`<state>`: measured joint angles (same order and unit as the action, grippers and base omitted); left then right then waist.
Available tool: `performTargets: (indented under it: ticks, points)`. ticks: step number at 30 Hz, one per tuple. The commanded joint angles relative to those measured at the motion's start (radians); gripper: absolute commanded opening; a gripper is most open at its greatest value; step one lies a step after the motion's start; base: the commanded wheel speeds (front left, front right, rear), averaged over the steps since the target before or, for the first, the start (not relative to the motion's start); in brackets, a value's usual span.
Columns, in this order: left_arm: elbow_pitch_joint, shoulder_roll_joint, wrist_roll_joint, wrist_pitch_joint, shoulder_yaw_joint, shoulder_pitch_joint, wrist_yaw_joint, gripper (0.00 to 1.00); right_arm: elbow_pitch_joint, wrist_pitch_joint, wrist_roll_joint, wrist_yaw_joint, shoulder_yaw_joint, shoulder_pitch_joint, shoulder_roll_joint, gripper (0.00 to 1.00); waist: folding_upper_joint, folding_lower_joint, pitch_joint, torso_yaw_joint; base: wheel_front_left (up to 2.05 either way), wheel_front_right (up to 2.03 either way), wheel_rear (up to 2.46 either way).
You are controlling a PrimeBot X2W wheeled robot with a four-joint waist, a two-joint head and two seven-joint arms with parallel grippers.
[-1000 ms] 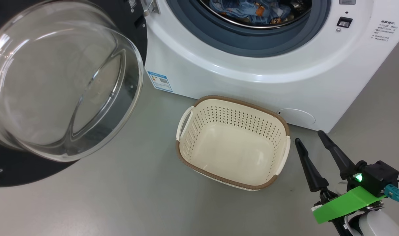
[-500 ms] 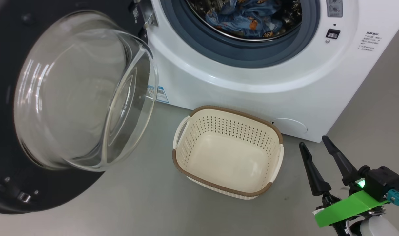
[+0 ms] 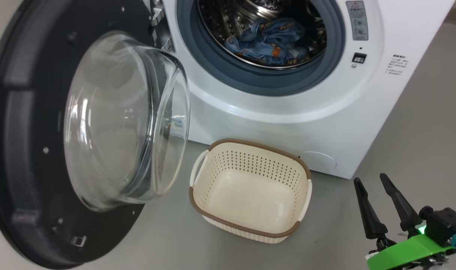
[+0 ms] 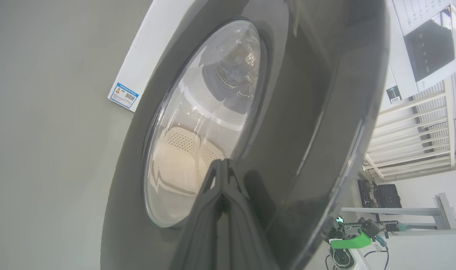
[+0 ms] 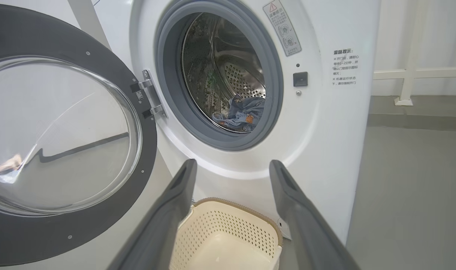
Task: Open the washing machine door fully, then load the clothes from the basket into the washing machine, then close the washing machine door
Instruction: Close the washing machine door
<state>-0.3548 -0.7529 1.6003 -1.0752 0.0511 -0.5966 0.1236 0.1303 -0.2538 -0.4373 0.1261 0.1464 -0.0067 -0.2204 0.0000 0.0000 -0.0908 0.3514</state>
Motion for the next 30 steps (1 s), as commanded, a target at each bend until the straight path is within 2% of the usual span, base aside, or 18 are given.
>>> performTargets:
  ticks: [1,12,30]
  points:
    - [0.049,-0.042,0.007,-0.016,-0.032,-0.012,0.007,0.00,-0.023,-0.008,0.004,0.005,0.006,0.006,-0.007,1.00,0.0000,0.0000,0.024,-0.025,0.00,0.00,0.00]
    - [0.153,0.006,-0.011,-0.033,0.011,0.018,0.007,0.00,-0.029,-0.008,0.008,0.005,-0.033,0.053,0.008,1.00,0.0000,0.0000,0.084,-0.119,0.00,0.00,0.00]
    - [0.234,0.105,-0.116,0.131,0.074,0.020,0.007,0.00,-0.045,-0.008,0.015,0.005,-0.070,0.059,0.013,1.00,0.0000,0.0000,0.092,-0.311,0.00,0.00,0.00]
